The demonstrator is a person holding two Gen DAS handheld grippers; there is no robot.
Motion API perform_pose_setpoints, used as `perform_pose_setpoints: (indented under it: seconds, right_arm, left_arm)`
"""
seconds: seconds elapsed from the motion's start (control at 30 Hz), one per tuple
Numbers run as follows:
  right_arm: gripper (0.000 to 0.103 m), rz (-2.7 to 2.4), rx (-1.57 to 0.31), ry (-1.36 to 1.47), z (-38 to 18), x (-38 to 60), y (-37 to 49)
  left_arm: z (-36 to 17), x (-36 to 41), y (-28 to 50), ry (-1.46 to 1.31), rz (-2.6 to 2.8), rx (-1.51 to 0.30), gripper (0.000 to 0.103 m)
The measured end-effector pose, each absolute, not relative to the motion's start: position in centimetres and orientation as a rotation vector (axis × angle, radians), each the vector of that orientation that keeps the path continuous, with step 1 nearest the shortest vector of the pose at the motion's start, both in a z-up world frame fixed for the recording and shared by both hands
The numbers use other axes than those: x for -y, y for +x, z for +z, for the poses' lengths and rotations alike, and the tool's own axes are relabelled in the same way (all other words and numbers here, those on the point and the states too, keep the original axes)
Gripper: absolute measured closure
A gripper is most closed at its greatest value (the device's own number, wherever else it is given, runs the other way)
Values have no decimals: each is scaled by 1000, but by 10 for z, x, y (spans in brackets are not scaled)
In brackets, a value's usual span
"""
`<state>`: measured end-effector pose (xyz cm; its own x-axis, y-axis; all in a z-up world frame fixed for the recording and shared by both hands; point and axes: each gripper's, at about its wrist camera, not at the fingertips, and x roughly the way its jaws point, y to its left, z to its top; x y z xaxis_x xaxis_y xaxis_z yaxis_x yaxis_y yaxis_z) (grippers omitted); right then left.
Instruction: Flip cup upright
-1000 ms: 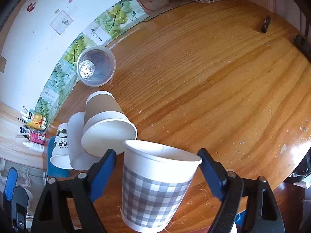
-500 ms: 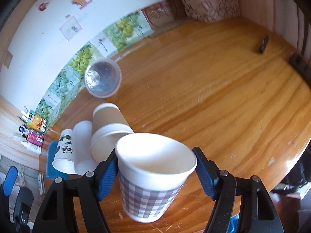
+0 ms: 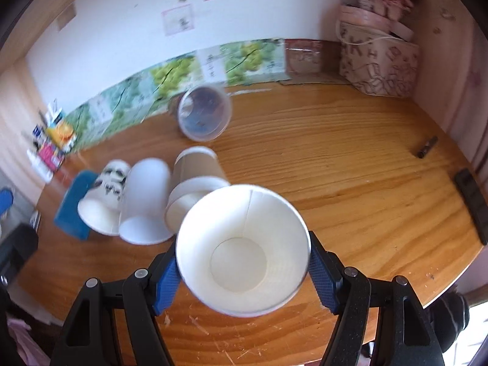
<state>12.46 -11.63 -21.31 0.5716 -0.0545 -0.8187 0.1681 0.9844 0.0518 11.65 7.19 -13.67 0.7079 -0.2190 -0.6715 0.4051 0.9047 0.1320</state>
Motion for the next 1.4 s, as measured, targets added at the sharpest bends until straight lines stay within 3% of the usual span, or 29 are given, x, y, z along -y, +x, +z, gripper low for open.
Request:
perform_pose_setpoints:
  seconds: [0.3,0.6,0.83,0.93,1.4]
  right_arm:
    - [20,-47,-1019,70,-211,91,118]
    - [19,0,-1035,12,-178,98,97]
    - [19,73,-958,9,-125,106,76]
    - [14,89,-921,11,-105,106,70]
    - [14,137,-732,117,-36,122,48]
  left_arm:
    - [-132,-93,120,200,-262,-748,11]
    - [-117,-113,107,183,-176,-799,11]
    - [-97,-109,96,65,-171,-853,11]
    - [-86,-101,93,33,-178,-830,10]
    - [-23,-93,78,-132,-139,-689,8]
